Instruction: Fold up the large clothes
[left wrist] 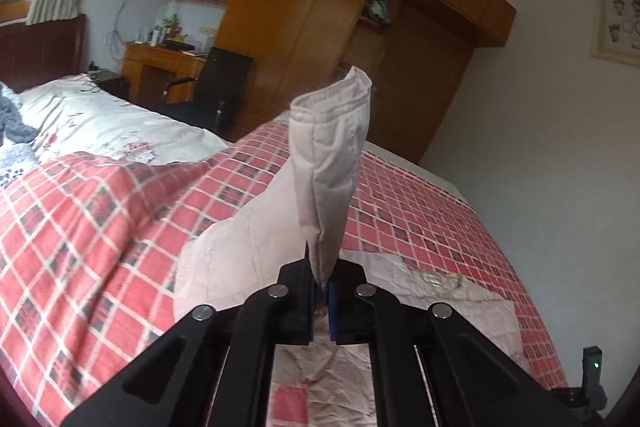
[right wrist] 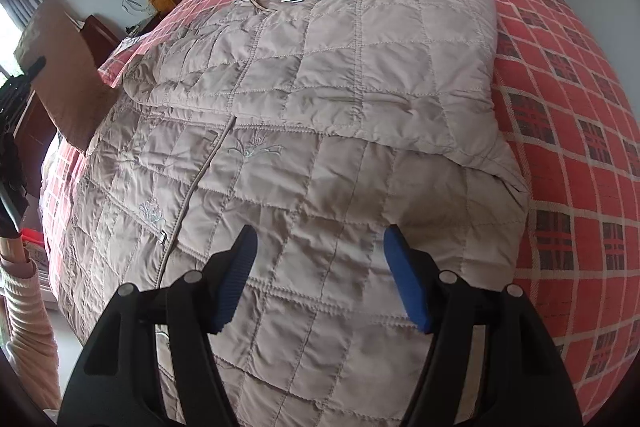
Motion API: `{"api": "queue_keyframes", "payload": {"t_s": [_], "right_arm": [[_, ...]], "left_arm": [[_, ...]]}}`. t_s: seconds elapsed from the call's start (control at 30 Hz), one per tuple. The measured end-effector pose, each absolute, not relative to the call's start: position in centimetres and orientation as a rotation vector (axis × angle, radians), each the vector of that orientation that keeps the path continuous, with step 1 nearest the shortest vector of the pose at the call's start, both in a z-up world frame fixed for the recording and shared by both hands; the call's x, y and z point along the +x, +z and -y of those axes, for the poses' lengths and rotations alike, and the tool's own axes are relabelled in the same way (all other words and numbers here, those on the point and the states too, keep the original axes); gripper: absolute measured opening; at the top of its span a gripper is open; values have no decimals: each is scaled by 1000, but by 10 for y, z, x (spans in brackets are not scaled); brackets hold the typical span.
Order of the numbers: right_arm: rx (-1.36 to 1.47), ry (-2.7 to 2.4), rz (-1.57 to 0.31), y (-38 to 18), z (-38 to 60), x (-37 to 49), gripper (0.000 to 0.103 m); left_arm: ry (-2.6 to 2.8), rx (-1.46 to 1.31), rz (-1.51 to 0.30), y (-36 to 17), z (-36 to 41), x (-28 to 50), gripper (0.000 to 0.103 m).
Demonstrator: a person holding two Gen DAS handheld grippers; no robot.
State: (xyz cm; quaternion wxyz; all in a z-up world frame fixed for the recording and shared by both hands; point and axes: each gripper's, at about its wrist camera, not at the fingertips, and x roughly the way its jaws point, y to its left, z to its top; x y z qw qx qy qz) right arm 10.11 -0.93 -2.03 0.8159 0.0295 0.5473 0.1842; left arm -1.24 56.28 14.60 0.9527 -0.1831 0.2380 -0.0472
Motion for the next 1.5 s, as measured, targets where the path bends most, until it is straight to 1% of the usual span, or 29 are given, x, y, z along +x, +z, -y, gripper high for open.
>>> {"api": "queue_keyframes", "payload": {"t_s": [0.4,0.57,0.7,0.77,0.9,0.93,0.97,1.03,1.1,1.23,1.33,1.43,1.5], "right_arm": [[78,363,-1166,-20,18,104,66],[84,362,-1169,-22,19,104,66],[91,354,-1174,-22,21,107,66],[93,351,-1173,-22,20,109,66],[89,363,-1170,-18,13,112,66],[85,368,-1167,-16,10,114,66],[81,371,-1165,-14,8,115,66],[77,384,-1162,-10,3,119,66],[83,402,-1162,-6,-2,124,66],[129,478,-1177,1,-19,146,66],[187,546,-1206,1,-37,170,66],[207,568,-1237,-5,-61,199,66],[216,563,-1258,-13,-74,216,64]], "left_arm": [[-302,-170,-595,112,-411,20,4],[-345,-132,-698,78,-374,38,4],[-370,-144,-781,51,-365,52,4],[-385,-148,-815,42,-367,52,5],[-408,-149,-876,25,-366,55,10],[-415,-143,-884,24,-366,53,15],[-420,-133,-887,24,-365,50,18],[-450,-129,-898,26,-366,42,30],[-510,-166,-901,33,-374,28,35],[-523,-243,-817,58,-413,6,35],[-397,-263,-767,68,-451,6,35],[-255,-246,-794,57,-477,18,35],[-223,-258,-841,41,-487,26,35]]}}
